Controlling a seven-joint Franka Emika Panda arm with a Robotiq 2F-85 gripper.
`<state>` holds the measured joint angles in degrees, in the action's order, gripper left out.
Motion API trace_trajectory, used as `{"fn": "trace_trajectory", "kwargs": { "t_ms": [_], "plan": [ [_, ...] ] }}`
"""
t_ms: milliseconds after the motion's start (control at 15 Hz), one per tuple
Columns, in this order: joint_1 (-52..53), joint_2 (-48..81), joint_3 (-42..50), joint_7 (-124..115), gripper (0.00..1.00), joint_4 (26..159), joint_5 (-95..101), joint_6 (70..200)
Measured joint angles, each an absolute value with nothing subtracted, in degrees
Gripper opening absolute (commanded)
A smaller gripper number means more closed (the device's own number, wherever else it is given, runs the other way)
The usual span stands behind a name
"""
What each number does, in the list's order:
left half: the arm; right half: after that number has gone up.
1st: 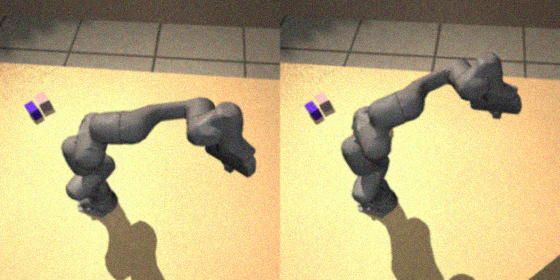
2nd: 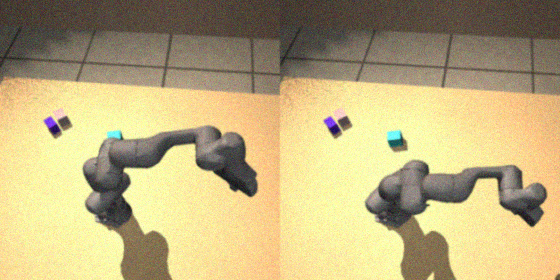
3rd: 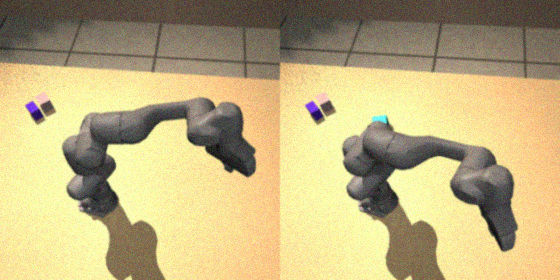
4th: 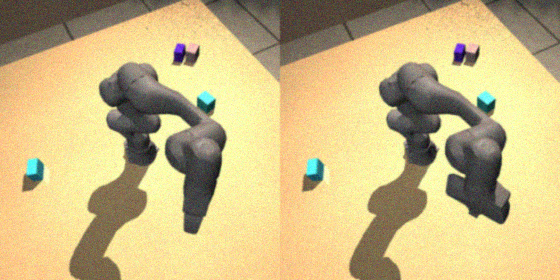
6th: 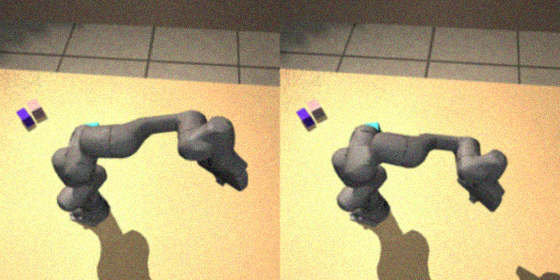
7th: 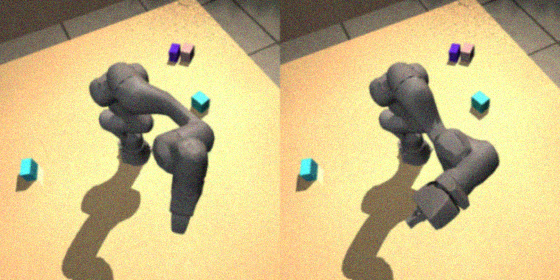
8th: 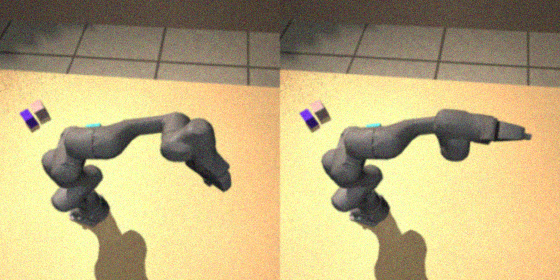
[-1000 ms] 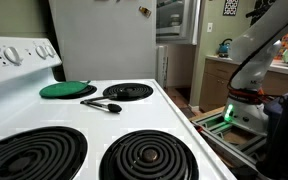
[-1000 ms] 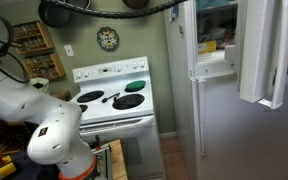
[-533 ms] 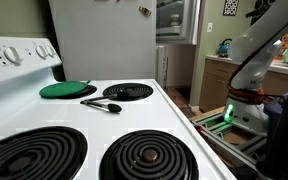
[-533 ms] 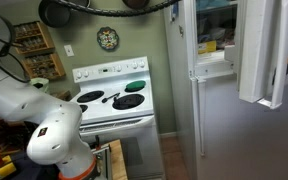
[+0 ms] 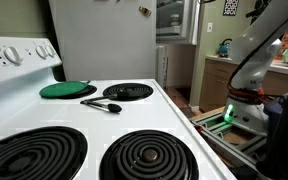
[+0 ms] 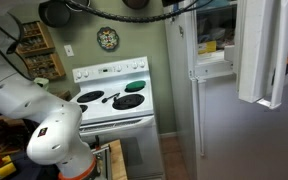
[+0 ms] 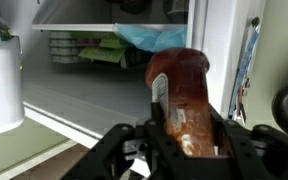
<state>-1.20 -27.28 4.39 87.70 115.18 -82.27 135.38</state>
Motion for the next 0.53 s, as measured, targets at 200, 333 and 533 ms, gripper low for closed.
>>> {"fn": "trace_trajectory", "kwargs": {
  "t_ms": [200,333,533],
  "plan": [
    [-1.21,-23.93,3.53,87.37,0.19,114.22,-81.24,135.5],
    [-1.21,-21.44,3.27,86.74,0.19,113.1,-80.74,135.52],
    [-1.21,-18.23,2.9,84.59,0.19,111.48,-78.31,135.53]
  ]
}}
